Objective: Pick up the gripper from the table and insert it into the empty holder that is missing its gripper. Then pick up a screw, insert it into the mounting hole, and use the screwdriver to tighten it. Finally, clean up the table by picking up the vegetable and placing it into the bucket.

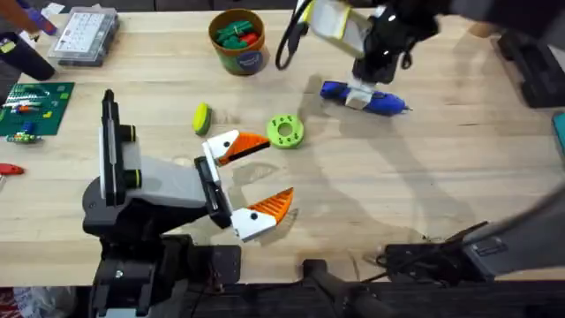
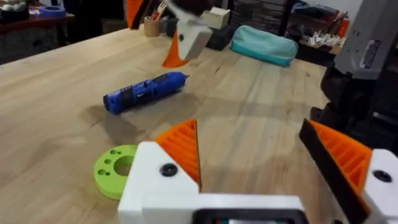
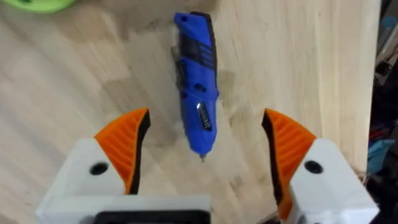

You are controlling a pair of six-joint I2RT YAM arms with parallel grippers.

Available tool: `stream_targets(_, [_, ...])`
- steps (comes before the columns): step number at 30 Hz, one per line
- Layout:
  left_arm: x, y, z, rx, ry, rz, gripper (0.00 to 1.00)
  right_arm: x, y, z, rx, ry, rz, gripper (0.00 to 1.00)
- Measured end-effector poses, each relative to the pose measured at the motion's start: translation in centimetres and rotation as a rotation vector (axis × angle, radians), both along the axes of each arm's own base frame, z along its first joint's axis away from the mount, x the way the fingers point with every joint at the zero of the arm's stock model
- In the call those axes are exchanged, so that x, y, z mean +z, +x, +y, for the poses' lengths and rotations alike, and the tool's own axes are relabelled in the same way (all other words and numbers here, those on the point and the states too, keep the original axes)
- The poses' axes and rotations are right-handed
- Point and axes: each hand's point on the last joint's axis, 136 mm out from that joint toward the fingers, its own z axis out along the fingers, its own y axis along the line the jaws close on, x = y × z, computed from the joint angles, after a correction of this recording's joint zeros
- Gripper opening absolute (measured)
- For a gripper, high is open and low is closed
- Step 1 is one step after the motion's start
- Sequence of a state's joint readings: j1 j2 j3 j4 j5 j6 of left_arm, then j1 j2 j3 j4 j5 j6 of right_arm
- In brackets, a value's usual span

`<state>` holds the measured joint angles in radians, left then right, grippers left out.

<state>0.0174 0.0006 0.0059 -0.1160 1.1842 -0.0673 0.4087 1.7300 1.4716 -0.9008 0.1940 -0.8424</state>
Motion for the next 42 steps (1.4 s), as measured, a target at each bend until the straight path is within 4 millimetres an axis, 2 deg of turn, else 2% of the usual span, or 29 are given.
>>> stream_targets(4, [0.2,0.1,0.1,0.007,0.001,-0.016,0.986,4.0,-2.2,0.2,-0.082,0.07,-0.054,0.99])
stream_targets(8, [0.4,0.6,0.3,0.036,0.0,-0.026,0.986,6.9,-4.1,0.5,-0.184,0.154,-0.099,0.99])
stream_targets(14, [0.6,2.1,1.1,0.139,-0.037,0.041,0.986,10.2,-7.0,1.8,-0.283,0.284,-0.145,0.99])
stream_targets(17, [1.5,2.8,1.4,0.181,-0.069,0.043,0.986,11.4,-8.4,2.5,-0.289,0.329,-0.155,0.99])
stream_targets(24, [1.3,3.5,2.4,0.286,-0.106,0.225,0.986,12.4,-9.9,3.4,-0.281,0.374,-0.163,0.99])
stream_targets(35, [5.8,3.9,4.7,0.479,-0.017,0.282,0.986,12.4,-9.9,3.4,-0.312,0.388,-0.159,0.99])
stream_targets(42, [5.8,5.6,5.4,0.519,0.082,0.378,0.986,12.4,-9.9,3.4,-0.32,0.392,-0.158,0.99])
